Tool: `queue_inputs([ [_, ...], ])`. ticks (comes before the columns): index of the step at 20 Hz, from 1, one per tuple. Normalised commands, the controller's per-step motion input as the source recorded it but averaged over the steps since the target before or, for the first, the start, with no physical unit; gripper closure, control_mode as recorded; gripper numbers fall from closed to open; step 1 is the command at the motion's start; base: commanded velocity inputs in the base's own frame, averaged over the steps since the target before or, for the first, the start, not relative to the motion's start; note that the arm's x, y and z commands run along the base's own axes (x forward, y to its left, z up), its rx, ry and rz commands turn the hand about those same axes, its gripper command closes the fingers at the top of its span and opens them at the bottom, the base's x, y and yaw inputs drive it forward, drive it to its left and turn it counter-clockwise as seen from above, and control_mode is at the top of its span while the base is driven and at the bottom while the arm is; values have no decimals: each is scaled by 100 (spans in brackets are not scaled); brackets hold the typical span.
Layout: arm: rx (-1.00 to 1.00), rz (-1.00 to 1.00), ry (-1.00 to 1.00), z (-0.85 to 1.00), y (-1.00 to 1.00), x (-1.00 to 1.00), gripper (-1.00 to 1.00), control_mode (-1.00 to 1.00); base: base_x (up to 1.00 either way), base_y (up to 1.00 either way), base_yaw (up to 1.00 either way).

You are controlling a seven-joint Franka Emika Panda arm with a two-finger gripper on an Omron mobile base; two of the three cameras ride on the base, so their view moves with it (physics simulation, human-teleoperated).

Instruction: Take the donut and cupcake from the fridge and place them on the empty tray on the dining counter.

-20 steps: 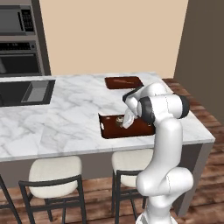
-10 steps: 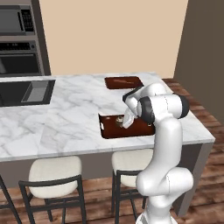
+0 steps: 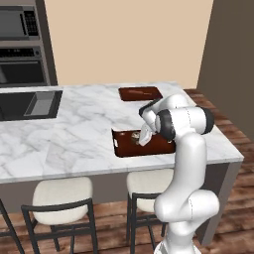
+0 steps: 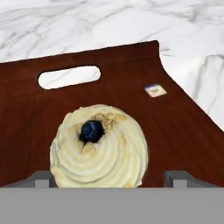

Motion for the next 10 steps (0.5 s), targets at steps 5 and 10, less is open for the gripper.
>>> queue_inputs([
  [5, 0, 0, 0, -1, 0, 0, -100, -100, 0, 0, 0],
  [10, 0, 0, -3, 0, 0, -3, -100, -100, 0, 0, 0],
])
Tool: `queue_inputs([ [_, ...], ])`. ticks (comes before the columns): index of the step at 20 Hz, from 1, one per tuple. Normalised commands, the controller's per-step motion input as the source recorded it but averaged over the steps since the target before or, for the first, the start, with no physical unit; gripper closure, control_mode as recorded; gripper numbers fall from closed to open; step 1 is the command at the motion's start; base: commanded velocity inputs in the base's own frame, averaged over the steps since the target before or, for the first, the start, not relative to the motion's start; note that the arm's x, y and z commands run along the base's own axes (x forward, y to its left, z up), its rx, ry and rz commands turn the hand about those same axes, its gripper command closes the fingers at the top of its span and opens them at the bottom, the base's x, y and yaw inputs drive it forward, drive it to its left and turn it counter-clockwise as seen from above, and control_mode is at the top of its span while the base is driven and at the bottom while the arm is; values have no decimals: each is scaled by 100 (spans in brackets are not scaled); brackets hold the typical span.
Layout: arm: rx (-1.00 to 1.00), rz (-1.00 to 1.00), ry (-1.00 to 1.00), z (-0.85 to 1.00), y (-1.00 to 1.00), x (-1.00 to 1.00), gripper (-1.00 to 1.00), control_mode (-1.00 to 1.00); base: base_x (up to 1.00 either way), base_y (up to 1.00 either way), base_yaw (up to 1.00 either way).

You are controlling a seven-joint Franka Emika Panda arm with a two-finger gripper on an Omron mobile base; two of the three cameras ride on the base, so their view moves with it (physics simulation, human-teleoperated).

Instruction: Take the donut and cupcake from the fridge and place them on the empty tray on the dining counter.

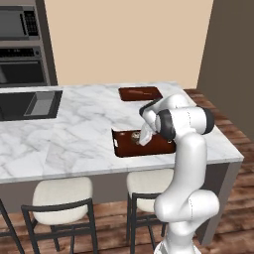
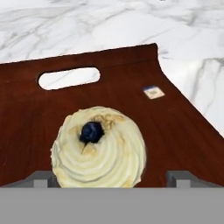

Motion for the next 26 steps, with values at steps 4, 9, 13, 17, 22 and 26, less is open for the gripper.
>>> queue_inputs([
  [4, 0, 0, -3, 0, 0, -10, -100, -100, 0, 0, 0],
  [9, 0, 0, -5, 2, 0, -15, -100, -100, 0, 0, 0],
  [13, 0, 0, -2, 9, -1, -13, -100, -100, 0, 0, 0],
  [17, 0, 0, 0, 18, -15, -4, -100, -100, 0, 0, 0],
  [22, 0, 0, 0, 17, -44, 0, -100, -100, 0, 0, 0],
  [26, 0, 0, 0, 17, -47, -6, -100, -100, 0, 0, 0],
])
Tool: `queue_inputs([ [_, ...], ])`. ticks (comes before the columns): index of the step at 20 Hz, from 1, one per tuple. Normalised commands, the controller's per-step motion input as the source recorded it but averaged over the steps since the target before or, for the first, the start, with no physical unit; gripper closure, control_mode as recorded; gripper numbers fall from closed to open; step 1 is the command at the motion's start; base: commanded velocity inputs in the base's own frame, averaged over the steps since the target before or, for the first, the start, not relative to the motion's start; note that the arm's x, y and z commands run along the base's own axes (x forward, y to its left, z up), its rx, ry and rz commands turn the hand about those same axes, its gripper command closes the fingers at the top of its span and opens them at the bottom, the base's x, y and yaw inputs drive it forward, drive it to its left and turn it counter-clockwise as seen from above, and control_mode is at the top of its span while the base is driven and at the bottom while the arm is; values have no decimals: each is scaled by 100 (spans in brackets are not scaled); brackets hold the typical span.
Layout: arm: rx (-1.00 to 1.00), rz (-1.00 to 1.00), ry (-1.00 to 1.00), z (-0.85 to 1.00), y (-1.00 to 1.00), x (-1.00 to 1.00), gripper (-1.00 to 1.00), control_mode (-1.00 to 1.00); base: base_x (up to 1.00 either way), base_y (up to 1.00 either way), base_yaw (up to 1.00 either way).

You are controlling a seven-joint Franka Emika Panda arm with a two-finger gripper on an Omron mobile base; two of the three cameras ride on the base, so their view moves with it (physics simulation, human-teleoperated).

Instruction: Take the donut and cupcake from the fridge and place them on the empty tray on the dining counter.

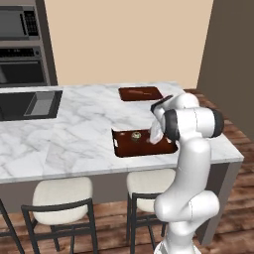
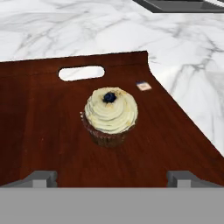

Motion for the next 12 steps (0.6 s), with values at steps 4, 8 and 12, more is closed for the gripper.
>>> queue_inputs([
  [4, 0, 0, -10, 81, -10, -22, -100, -100, 0, 0, 0],
  [8, -6, 0, -11, 100, 0, -37, -100, -100, 0, 0, 0],
  [12, -6, 0, -2, 100, 0, -54, -100, -100, 0, 0, 0],
])
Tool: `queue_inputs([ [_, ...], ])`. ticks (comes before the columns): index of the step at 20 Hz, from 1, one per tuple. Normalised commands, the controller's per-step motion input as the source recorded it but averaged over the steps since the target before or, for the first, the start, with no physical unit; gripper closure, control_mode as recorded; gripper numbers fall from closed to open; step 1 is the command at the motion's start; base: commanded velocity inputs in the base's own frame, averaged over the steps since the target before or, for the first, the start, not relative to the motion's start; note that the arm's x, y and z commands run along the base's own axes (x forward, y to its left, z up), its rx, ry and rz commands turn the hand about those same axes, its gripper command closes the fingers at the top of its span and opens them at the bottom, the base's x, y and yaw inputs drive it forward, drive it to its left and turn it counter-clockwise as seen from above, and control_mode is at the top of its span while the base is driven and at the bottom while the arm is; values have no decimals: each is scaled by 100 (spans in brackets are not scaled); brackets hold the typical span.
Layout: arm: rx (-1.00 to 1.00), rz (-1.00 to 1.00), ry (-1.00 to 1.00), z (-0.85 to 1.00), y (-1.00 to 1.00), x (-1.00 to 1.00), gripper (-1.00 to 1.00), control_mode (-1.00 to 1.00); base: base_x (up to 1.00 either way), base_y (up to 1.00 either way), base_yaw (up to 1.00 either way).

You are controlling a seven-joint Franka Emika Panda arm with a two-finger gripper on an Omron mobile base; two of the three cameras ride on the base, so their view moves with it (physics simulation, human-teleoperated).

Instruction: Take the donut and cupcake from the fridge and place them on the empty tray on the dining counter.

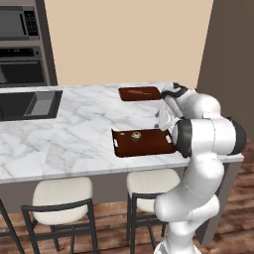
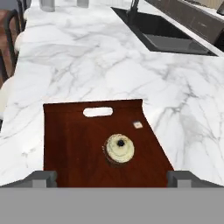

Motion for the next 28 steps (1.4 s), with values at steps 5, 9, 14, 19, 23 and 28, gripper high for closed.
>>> queue_inputs([
  [5, -1, 0, 3, 100, -19, -75, -100, -100, 0, 0, 0],
  [9, 0, -7, 16, 100, -22, -96, -100, -100, 0, 0, 0],
  [14, 0, -21, 14, 100, -7, -100, -100, -100, 0, 0, 0],
  [19, 0, -41, 0, 90, 10, -100, -100, -100, 0, 0, 0],
  [23, 0, -45, -10, 59, 37, -100, -100, -100, 0, 0, 0],
  [28, 0, -52, -19, 35, 37, -100, -100, -100, 0, 0, 0],
])
